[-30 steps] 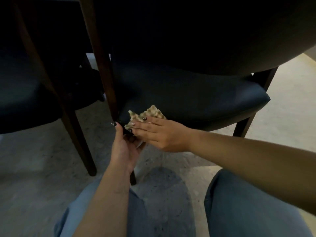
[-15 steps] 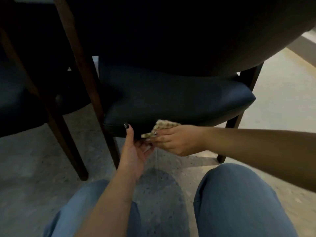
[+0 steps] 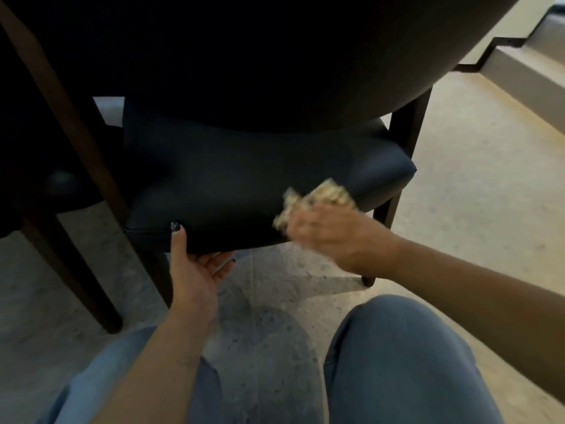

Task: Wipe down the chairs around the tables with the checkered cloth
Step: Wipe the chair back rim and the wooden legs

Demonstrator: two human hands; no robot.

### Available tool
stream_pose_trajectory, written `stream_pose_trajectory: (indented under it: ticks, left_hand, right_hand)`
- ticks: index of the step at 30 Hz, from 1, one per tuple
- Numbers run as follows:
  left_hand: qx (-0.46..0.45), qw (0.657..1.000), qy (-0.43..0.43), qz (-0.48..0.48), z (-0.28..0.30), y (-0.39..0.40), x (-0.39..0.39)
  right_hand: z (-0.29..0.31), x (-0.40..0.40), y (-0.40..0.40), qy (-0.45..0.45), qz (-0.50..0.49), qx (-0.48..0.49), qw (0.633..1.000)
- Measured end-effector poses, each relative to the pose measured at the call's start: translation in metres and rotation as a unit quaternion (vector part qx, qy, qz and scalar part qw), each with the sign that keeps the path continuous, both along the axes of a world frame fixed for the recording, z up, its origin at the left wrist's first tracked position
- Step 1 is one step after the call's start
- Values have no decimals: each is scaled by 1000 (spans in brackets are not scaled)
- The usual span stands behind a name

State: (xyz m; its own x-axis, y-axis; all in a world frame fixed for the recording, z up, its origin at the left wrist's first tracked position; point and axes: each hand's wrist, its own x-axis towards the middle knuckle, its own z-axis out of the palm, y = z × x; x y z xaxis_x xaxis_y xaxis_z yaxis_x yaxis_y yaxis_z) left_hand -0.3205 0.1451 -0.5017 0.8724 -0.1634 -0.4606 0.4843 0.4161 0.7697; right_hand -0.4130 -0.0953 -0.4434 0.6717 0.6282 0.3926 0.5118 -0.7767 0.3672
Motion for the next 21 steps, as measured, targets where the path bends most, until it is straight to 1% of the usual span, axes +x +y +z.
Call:
stream_pose_trajectory:
  ticks: [1, 2, 3, 4, 5, 6, 7, 8, 9, 10, 11, 12, 13, 15, 16, 17, 18, 19, 20, 21]
  left_hand:
    - [-1, 1000, -2, -5, -1, 1, 1]
    - [0, 1000, -5, -12, -1, 2, 2]
    - [3, 1000, -9, -19, -1, 3, 3]
    - [6, 1000, -14, -23, -2, 3, 3]
    - [9, 999, -18, -26, -2, 4, 4]
    - [10, 999, -23, -29, -2, 4, 3]
    - [11, 999, -28, -33, -2, 4, 3]
    - [12, 999, -33, -35, -3, 4, 3]
    - [14, 999, -37, -37, -3, 4, 3]
    - [16, 998, -40, -38, -4, 4, 2]
    - [17, 998, -42, -42, -4, 4, 2]
    - [18, 998, -43, -46, -4, 3, 1]
    - [18, 998, -42, -49, -4, 2, 1]
    - [18, 998, -44, -50, -5, 1, 0]
    - [18, 998, -46, -48, -5, 1, 0]
    - [19, 998, -49, -45, -5, 1, 0]
    - [20, 998, -53, -42, -5, 1, 0]
    - [19, 997, -57, -40, -5, 1, 0]
    - [20, 997, -59, -39, -4, 1, 0]
    - [20, 997, -60, -40, -4, 1, 0]
  right_hand:
    - [2, -6, -8, -63, -66, 104, 990]
    - [4, -11, -19, -116, -153, 214, 958]
    - [6, -14, -31, -149, -247, 337, 896]
    - [9, -12, -41, -160, -333, 463, 806]
    - [11, -7, -49, -159, -394, 580, 695]
    - [12, 0, -55, -151, -427, 686, 570]
    - [11, 9, -58, -142, -422, 776, 446]
    - [9, 19, -60, -137, -404, 837, 343]
    - [4, 27, -59, -141, -387, 872, 266]
    - [-1, 33, -55, -147, -379, 888, 217]
    - [-5, 39, -46, -148, -381, 893, 189]
    - [-8, 42, -34, -146, -381, 897, 169]
    - [-13, 43, -22, -143, -378, 904, 136]
    - [-18, 47, 9, -109, -383, 916, 58]
    - [-18, 48, 28, -81, -378, 921, 40]
    - [-17, 50, 50, -53, -369, 927, 47]
    - [-15, 52, 72, -30, -354, 933, 63]
    - [-16, 53, 93, -17, -340, 938, 66]
    - [-14, 50, 112, -2, -332, 941, 57]
    - [-11, 44, 125, 15, -337, 940, 58]
